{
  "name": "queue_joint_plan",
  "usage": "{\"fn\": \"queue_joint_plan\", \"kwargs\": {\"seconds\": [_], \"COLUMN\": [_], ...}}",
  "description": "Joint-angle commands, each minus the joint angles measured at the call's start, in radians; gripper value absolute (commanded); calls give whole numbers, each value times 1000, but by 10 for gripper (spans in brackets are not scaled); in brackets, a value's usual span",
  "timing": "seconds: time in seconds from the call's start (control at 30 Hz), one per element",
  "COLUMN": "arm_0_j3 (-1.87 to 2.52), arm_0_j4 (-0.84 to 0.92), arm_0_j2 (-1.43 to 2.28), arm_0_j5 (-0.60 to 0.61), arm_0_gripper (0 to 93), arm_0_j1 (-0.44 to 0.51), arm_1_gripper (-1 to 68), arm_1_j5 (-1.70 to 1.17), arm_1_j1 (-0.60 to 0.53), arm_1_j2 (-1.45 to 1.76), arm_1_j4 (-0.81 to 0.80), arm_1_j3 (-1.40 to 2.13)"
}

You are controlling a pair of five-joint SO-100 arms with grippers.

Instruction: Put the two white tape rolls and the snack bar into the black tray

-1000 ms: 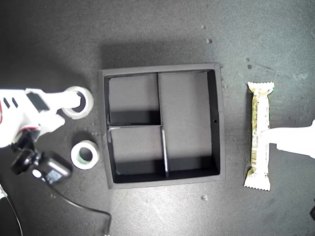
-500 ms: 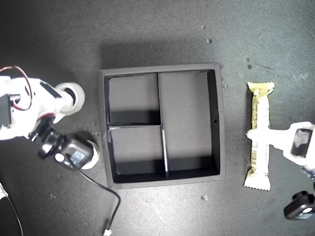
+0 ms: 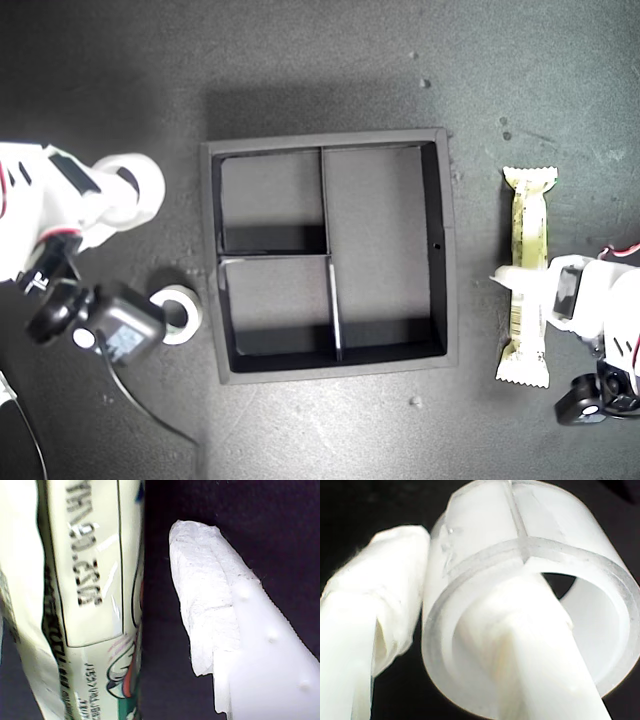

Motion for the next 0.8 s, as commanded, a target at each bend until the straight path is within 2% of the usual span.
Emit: {"fn": "queue_joint_plan", "kwargs": {"seconds": [0.0,0.2,0.4,0.57,0.77], "arm_0_j3": [-244,-457,-618,-643,-675], "arm_0_j4": [44,64,78,89,89], "arm_0_j2": [-74,-307,-529,-606,-666], "arm_0_j5": [18,41,48,41,52], "arm_0_gripper": [0,0,0,0,0], "arm_0_j1": [29,67,98,78,66], "arm_1_gripper": [194,133,111,102,110], "arm_1_j5": [9,18,-38,-121,-255], "arm_1_j1": [-15,-23,-32,-37,-18], "arm_1_j2": [-41,-57,-44,-48,-92], "arm_1_j4": [-71,-60,187,380,407], "arm_1_j3": [0,-25,-201,-428,-721]}}
